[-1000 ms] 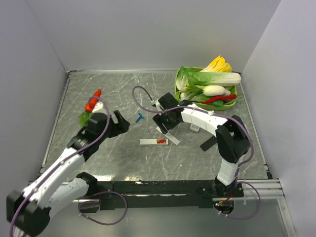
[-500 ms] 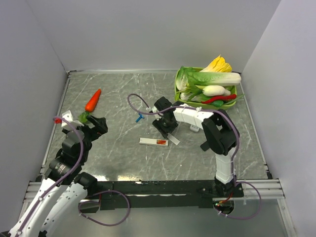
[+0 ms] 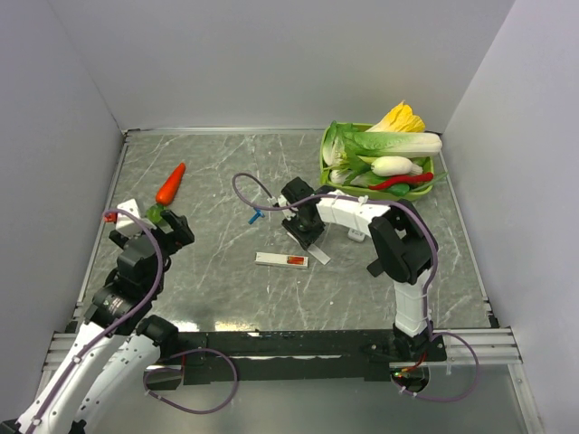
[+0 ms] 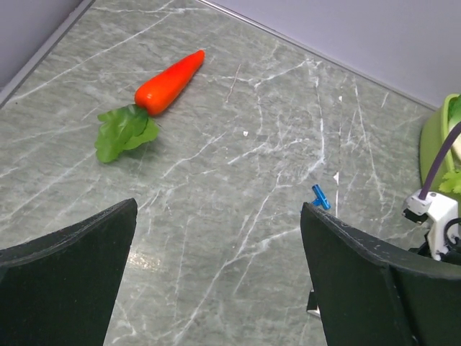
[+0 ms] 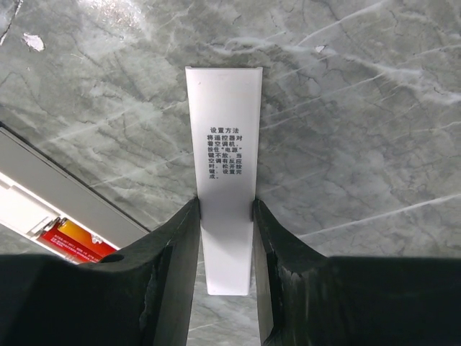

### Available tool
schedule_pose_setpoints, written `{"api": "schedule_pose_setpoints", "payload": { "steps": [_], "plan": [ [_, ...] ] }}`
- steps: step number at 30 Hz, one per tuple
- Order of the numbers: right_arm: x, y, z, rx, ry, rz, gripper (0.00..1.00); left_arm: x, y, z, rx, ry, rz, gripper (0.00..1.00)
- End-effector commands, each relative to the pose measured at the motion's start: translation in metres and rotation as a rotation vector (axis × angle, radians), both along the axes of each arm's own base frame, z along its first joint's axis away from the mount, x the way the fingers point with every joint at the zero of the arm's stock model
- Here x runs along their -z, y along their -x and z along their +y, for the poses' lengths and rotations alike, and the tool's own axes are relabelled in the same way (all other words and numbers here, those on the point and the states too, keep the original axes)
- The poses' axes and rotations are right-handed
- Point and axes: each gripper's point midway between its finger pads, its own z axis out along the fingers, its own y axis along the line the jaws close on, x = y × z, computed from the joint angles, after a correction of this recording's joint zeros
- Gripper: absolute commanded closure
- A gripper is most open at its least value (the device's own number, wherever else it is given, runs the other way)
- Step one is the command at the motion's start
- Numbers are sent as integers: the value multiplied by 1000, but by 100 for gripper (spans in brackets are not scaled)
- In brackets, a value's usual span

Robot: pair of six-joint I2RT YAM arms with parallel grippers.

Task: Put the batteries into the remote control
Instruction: Pick up the battery cover at the center of the board.

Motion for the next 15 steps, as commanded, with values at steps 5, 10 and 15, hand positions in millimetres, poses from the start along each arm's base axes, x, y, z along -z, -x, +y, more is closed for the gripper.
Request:
{"api": "schedule_pose_setpoints", "payload": {
  "steps": [5,10,15],
  "plan": [
    [-43,-20,-1,-63,21,-152,82,-13,-9,6,-21,-38,-29,1],
    [-75,-6,20,-217,-14,-208,82,-13,-13,12,-34,-41,-30,0],
    [-91,18,45,-388,-50,-228,82,-10,-17,15,-40,-39,-14,1]
  ]
}}
